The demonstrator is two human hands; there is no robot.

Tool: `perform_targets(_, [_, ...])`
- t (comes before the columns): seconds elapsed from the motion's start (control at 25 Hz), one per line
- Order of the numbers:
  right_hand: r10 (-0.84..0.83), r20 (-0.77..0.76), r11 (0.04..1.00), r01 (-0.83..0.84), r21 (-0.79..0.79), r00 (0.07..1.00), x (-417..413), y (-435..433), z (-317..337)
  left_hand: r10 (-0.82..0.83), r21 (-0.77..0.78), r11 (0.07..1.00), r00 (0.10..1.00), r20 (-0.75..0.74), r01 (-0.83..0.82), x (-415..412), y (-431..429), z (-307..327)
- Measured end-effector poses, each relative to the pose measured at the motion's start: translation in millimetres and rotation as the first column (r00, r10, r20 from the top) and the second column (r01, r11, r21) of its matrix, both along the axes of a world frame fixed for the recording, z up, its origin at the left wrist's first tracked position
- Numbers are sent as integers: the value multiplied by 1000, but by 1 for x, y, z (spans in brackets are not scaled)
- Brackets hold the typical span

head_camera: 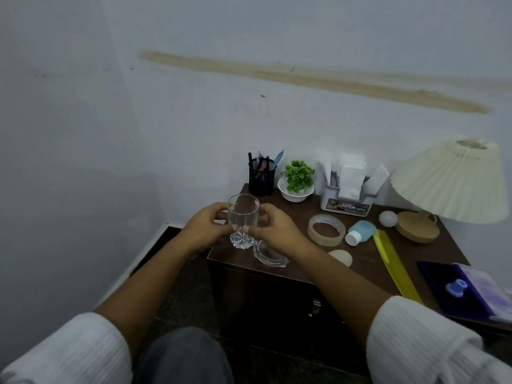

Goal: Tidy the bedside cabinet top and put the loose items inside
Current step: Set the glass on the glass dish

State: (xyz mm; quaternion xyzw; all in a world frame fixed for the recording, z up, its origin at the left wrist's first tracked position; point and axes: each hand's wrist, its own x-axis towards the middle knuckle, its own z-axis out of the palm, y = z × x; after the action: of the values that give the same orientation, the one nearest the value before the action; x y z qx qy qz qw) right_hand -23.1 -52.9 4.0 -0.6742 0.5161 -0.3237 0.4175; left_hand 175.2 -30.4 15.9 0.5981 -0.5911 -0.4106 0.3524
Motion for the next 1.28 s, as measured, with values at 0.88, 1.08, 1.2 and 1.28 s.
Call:
perform_targets(0.88, [-119,10,992,119,37,993,-71,28,-3,-65,-77,995,998,-5,65,-66,18,-3])
perform_targets(1.08, [-246,-182,948,276,159,952,-63,32,-9,78,171,982,996,52,-85,-63,20,-18])
perform_targets(1.2, [-218,-118,926,243,289,969,-48,38,-17,48,272,962,998,-33,-37,-67,25,-19])
perform_targets(1.28, [-251,-14,925,244,292,968,-39,34,-22,80,257,965,993,-92,-54,-65,22,-22])
